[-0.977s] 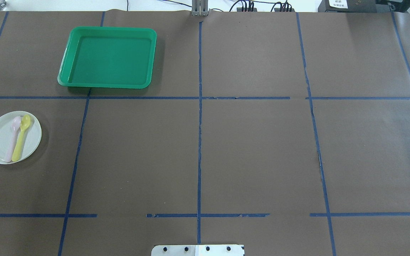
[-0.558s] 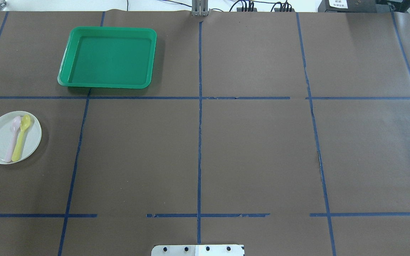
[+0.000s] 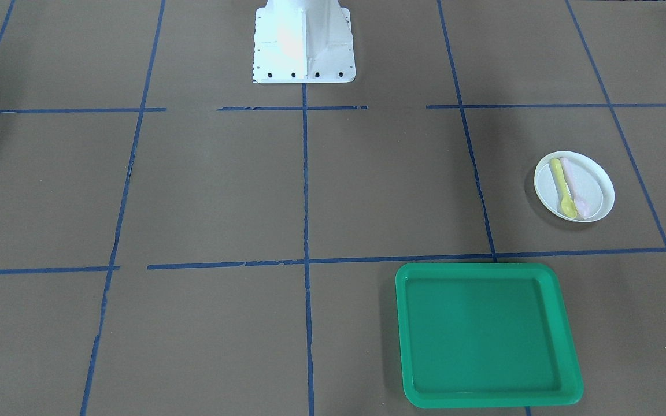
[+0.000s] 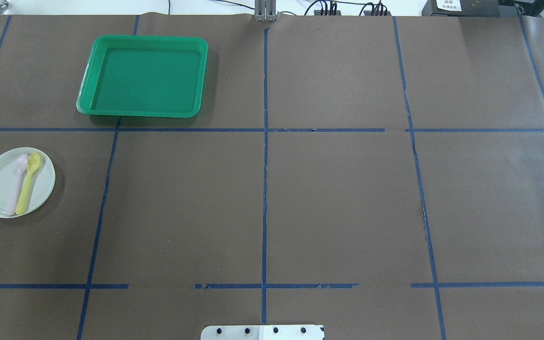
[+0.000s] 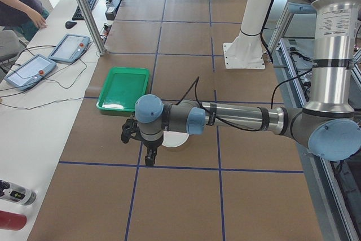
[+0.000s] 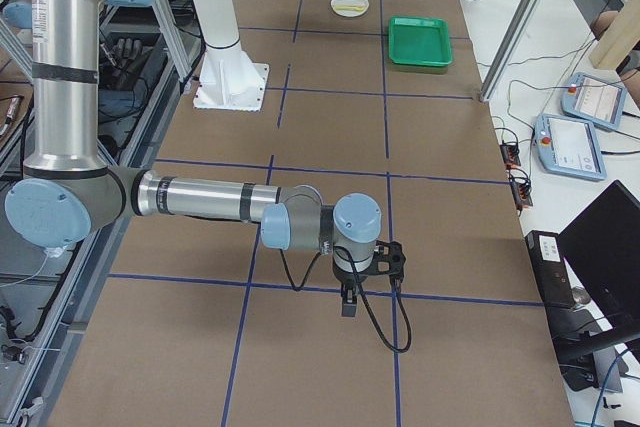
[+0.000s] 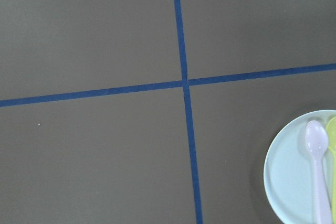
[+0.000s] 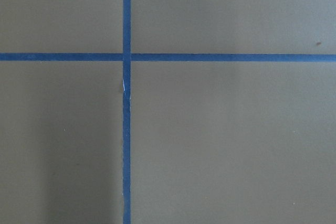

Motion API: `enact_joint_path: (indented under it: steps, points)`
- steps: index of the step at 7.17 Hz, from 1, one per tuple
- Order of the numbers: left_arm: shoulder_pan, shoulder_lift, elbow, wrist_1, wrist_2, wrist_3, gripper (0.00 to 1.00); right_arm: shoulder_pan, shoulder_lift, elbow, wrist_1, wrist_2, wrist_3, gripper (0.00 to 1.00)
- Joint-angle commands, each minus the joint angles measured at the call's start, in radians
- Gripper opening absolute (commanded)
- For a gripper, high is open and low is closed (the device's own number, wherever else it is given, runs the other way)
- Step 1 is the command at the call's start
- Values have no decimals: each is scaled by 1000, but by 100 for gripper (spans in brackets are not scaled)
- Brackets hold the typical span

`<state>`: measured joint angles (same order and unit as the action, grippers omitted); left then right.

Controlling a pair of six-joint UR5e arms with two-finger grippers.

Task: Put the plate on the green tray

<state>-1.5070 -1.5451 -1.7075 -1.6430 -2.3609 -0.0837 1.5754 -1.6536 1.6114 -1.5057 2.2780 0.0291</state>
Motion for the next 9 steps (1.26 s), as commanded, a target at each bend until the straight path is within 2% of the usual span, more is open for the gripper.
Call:
enact_joint_path:
  steps: [1, 5, 6, 7, 9]
  points:
    - [111, 41, 6, -190, 3, -190, 100, 0, 0, 1, -1, 0, 0, 100]
    - [290, 54, 221, -593, 14, -486, 100, 0, 0, -1, 1, 0, 0, 100]
    - [324, 53, 258, -654, 15, -540, 100, 0, 0, -1, 1, 0, 0, 100]
    - [356, 53, 264, -681, 56, -577, 100, 0, 0, 1, -1, 0, 0, 100]
    - [399, 46, 272, -678, 66, -585, 100, 0, 0, 1, 1, 0, 0, 100]
